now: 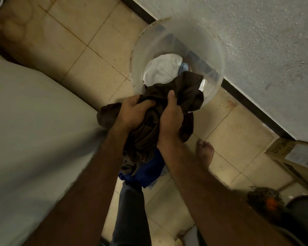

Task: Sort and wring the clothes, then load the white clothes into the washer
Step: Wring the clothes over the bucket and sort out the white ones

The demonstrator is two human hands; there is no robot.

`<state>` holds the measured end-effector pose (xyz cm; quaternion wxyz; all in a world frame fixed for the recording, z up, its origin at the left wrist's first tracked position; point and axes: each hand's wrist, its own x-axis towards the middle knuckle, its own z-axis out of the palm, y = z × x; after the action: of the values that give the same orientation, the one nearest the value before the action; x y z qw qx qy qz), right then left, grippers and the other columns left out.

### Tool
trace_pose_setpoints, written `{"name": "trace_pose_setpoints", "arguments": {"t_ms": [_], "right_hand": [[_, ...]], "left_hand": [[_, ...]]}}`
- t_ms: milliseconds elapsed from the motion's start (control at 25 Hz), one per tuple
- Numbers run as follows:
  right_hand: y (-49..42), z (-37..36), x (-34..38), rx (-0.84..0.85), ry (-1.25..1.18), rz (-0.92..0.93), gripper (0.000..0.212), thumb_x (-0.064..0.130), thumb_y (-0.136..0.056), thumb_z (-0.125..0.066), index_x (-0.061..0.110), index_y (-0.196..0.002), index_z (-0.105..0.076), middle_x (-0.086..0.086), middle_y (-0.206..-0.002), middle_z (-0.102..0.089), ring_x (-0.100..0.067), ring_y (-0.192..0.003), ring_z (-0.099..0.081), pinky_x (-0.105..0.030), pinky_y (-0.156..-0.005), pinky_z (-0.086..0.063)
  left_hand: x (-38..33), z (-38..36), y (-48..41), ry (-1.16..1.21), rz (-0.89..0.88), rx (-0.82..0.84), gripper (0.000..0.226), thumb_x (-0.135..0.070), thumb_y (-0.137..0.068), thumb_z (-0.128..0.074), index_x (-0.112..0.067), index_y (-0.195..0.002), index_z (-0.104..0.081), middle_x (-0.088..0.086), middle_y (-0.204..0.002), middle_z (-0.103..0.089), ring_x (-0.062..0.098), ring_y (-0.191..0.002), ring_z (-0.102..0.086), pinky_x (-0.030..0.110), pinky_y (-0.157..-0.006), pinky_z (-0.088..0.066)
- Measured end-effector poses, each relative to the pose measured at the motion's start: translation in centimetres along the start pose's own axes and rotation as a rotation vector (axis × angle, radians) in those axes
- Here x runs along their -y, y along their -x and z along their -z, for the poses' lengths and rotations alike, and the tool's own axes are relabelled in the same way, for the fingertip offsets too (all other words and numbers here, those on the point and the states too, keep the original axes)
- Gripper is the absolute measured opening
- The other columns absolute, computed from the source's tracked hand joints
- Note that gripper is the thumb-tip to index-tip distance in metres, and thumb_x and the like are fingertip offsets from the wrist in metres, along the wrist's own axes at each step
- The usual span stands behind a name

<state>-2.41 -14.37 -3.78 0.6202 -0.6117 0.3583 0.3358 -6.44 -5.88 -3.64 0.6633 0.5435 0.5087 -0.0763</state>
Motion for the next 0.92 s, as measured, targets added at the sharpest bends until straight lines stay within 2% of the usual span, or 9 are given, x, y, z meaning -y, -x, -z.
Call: {"name": "trace_pose_setpoints", "arguments": {"t_ms": [120, 200, 280, 400, 480, 560, 640, 840, 920], "right_hand": [[0.3, 0.1, -0.9, -0.075, 0.047, 0.047, 0.048, 0.050, -0.085, -0.072, 0.020, -0.119, -0.057, 0.002, -0.114, -0.067, -0.016, -0.102, -0.068, -0.038, -0.087, -0.060], [-0.1, 0.0, -0.7, -0.020, 0.030, 0.124, 0.074, 0.054, -0.072, -0.077, 0.025, -0.136, -0.052, 0.003, -0.127, -0.064, -0.017, -0.113, -0.066, -0.043, -0.096, -0.058], [-0.5, 0.0, -0.8, 0.065, 0.050, 0.145, 0.081, 0.052, -0.068, -0.077, 0.031, -0.142, -0.050, 0.001, -0.134, -0.062, -0.019, -0.117, -0.065, -0.044, -0.099, -0.056], [-0.4, 0.3, -0.5, 0.187, 0.017, 0.133, 0.034, 0.023, -0.086, -0.073, 0.015, -0.119, -0.071, -0.007, -0.111, -0.075, -0.025, -0.103, -0.072, -0.047, -0.092, -0.060], [-0.5, 0.5, -0.3, 0.128, 0.046, 0.118, 0.015, 0.015, -0.088, -0.070, 0.007, -0.099, -0.078, -0.009, -0.093, -0.078, -0.028, -0.091, -0.075, -0.046, -0.084, -0.062], [-0.6, 0.6, 0.3, 0.057, 0.068, 0.130, 0.013, 0.012, -0.088, -0.069, 0.003, -0.085, -0.078, -0.009, -0.079, -0.075, -0.026, -0.078, -0.073, -0.040, -0.074, -0.063], [-0.4, 0.4, 0.9, 0.047, 0.068, 0.145, 0.017, 0.012, -0.089, -0.068, 0.005, -0.076, -0.076, -0.006, -0.070, -0.072, -0.021, -0.068, -0.069, -0.031, -0.063, -0.060], [-0.1, 0.2, 1.6, 0.098, 0.009, 0.060, 0.032, 0.018, -0.092, -0.065, 0.018, -0.061, -0.073, 0.004, -0.062, -0.072, -0.009, -0.060, -0.070, -0.023, -0.055, -0.056], [0.2, 0.2, 1.4, 0.096, 0.016, 0.050, 0.029, 0.021, -0.094, -0.064, 0.017, -0.066, -0.073, 0.006, -0.061, -0.072, -0.005, -0.057, -0.069, -0.020, -0.053, -0.055]], "left_hand": [[0.1, -0.4, 0.4, -0.076, -0.059, -0.036, 0.015, -0.016, -0.097, -0.061, -0.009, -0.086, -0.068, 0.000, -0.072, -0.069, 0.001, -0.055, -0.065, 0.014, -0.051, -0.050], [0.3, -0.6, 0.7, -0.043, -0.048, -0.027, 0.021, -0.018, -0.099, -0.059, -0.010, -0.081, -0.068, -0.007, -0.062, -0.068, -0.001, -0.050, -0.063, 0.013, -0.049, -0.048], [0.1, -0.7, 0.7, 0.009, -0.020, -0.031, 0.023, -0.023, -0.099, -0.059, -0.010, -0.082, -0.068, -0.007, -0.063, -0.069, 0.001, -0.054, -0.065, 0.015, -0.052, -0.049], [-0.1, -0.8, -0.1, 0.069, 0.040, -0.089, 0.026, -0.030, -0.096, -0.064, -0.009, -0.113, -0.064, 0.001, -0.093, -0.071, 0.005, -0.075, -0.068, 0.014, -0.056, -0.052], [-0.1, -0.9, -0.4, 0.129, 0.047, -0.048, 0.044, -0.032, -0.092, -0.069, -0.012, -0.129, -0.058, 0.007, -0.112, -0.070, 0.014, -0.092, -0.071, 0.017, -0.067, -0.058], [0.2, -1.3, -0.5, 0.156, 0.010, -0.009, 0.052, -0.038, -0.083, -0.075, -0.012, -0.126, -0.063, 0.011, -0.114, -0.072, 0.023, -0.101, -0.072, 0.034, -0.085, -0.061], [0.2, -1.4, -0.5, 0.172, -0.014, -0.043, 0.045, -0.038, -0.082, -0.076, -0.010, -0.117, -0.069, 0.012, -0.108, -0.075, 0.026, -0.100, -0.073, 0.044, -0.091, -0.059], [0.1, -0.6, -0.3, 0.341, 0.011, 0.140, 0.030, -0.022, -0.093, -0.065, -0.001, -0.114, -0.067, 0.019, -0.110, -0.071, 0.031, -0.101, -0.070, 0.037, -0.088, -0.057], [0.1, -0.5, 0.3, 0.351, 0.101, 0.089, 0.030, -0.020, -0.094, -0.064, 0.003, -0.113, -0.069, 0.022, -0.109, -0.072, 0.031, -0.097, -0.072, 0.035, -0.083, -0.058]]}}
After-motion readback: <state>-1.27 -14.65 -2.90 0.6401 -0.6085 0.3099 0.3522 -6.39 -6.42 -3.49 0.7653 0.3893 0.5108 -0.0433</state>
